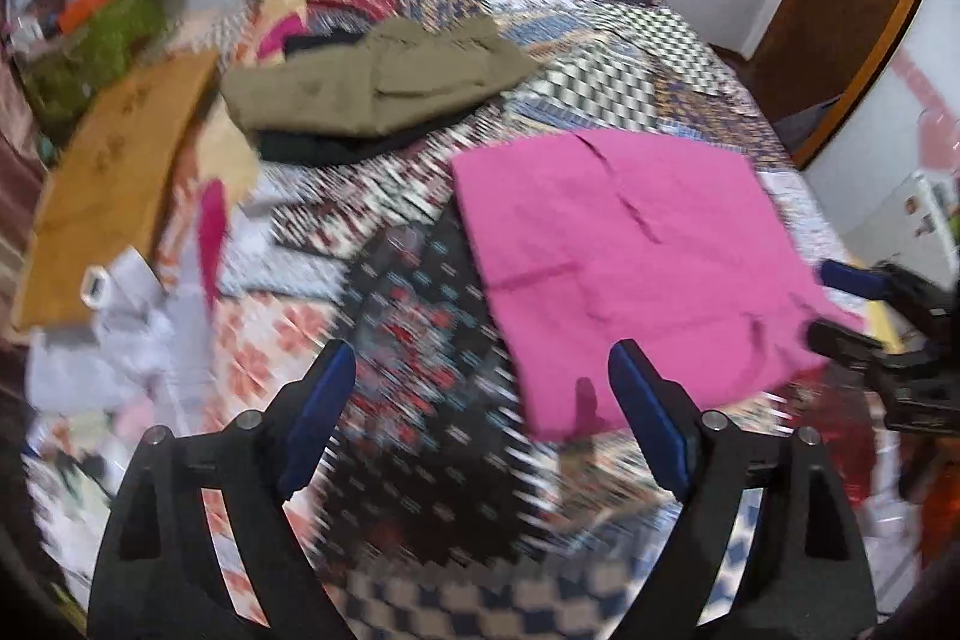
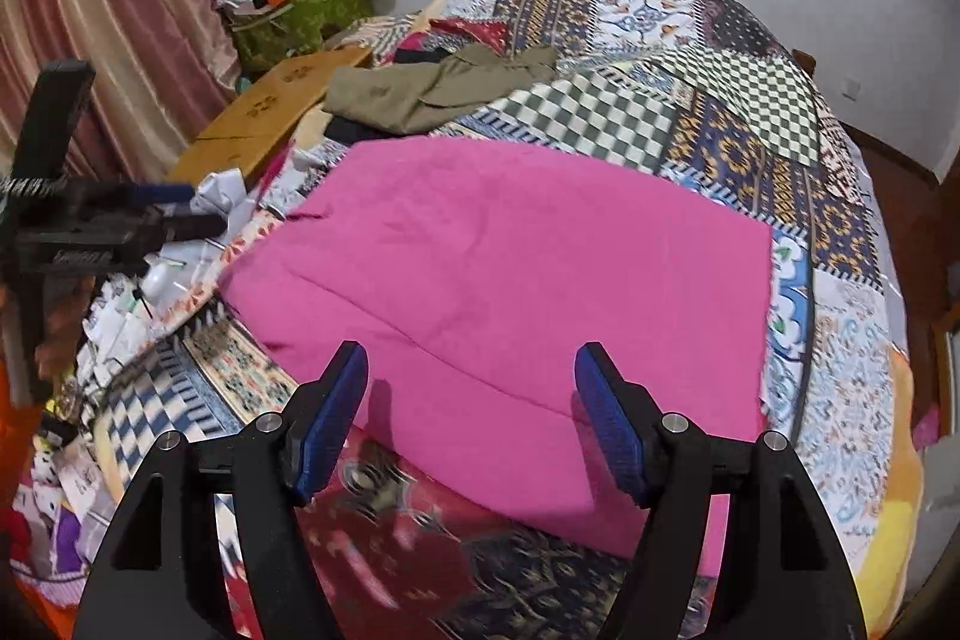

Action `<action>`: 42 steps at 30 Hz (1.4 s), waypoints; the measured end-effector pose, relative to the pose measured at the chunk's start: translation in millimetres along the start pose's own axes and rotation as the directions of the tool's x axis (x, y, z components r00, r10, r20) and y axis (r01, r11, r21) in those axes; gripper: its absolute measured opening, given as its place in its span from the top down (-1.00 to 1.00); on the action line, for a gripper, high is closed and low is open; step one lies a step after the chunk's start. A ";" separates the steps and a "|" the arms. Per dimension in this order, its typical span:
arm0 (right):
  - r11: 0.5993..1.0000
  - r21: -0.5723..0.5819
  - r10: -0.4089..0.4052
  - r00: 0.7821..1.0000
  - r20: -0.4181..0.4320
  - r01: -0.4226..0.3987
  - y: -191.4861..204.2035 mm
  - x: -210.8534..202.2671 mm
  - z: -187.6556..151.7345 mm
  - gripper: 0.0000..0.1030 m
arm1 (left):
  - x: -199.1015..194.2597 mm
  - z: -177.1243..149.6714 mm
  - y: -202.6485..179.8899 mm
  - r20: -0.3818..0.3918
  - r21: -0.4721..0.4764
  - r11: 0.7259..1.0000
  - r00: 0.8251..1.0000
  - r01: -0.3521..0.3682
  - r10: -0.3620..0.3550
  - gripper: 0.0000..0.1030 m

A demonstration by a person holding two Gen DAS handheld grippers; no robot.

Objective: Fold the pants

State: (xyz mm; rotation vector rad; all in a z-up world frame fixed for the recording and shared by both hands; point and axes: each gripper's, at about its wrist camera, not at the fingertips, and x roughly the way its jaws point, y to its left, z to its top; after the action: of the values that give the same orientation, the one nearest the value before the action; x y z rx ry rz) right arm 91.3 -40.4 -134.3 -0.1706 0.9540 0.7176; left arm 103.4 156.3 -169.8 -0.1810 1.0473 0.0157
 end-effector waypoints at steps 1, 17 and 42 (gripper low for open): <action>1.000 0.002 0.011 1.000 0.004 -0.011 2.0 1.5 0.4 -0.33 | -1.1 -4.6 -2.3 -0.009 -0.026 0.999 1.000 0.026 -0.026 -0.68; 0.999 -0.012 0.046 0.997 -0.059 -0.047 5.2 23.1 -22.0 -0.41 | 24.1 -30.1 -26.6 -0.139 -0.216 0.926 0.929 0.310 -0.343 -0.68; 0.992 0.020 0.123 0.991 -0.056 -0.122 -1.1 18.8 -19.8 -0.42 | 31.3 -3.3 -33.8 0.030 -0.252 0.964 0.996 0.089 -0.084 0.53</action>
State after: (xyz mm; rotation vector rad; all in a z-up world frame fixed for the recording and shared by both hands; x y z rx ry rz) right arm 85.4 -40.7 -160.9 -0.1186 1.0310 0.8212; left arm 119.6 120.2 -193.6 -0.4576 1.0154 0.0722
